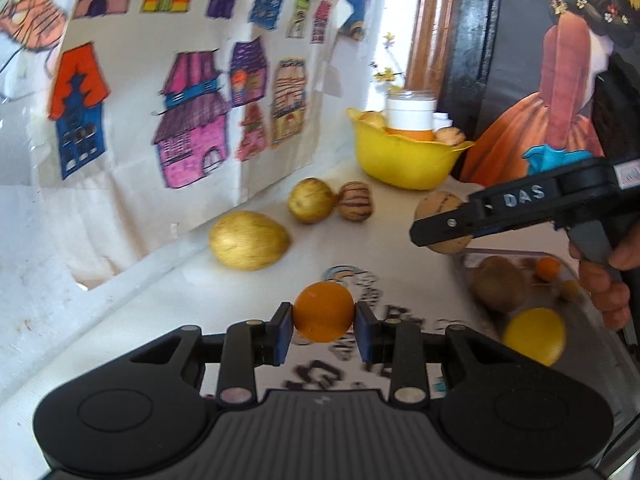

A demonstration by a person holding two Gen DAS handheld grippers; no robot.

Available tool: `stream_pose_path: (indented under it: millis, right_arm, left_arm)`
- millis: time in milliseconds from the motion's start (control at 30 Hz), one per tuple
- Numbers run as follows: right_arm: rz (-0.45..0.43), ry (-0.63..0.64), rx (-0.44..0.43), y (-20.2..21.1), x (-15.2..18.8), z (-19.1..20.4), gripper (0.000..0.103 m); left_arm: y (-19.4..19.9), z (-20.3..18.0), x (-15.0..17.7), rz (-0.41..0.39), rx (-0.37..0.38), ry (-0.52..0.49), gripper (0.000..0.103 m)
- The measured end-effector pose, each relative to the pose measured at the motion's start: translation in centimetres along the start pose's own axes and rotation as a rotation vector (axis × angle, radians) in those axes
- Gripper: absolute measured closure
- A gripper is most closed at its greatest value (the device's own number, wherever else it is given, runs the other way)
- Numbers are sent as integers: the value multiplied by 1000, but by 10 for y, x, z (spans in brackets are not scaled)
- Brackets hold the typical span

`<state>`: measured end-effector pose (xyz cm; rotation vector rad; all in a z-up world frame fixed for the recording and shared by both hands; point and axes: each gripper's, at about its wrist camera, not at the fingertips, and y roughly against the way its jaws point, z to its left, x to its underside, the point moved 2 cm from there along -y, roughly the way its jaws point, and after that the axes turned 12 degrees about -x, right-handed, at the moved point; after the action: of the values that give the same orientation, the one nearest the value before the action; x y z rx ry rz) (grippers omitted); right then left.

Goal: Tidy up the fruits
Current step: 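Carry the pepino and tangerine onto the metal tray and open both tools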

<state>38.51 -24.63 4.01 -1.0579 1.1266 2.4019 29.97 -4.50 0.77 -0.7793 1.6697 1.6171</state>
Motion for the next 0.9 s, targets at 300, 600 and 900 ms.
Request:
stream_pose_path:
  millis: [300,600,900]
  right_arm:
    - [-69,-13,51,90,34,-23,53]
    - [-84,-42,121,145,69,-45,53]
    - [-80,-92,163,160,98,-68,53]
  left_arm:
    - [35,-51,-8,-42,65,-30,67]
    - [56,-99,0,-52,136,-59,67]
    - [54,-134,27,-5,188,-88,67]
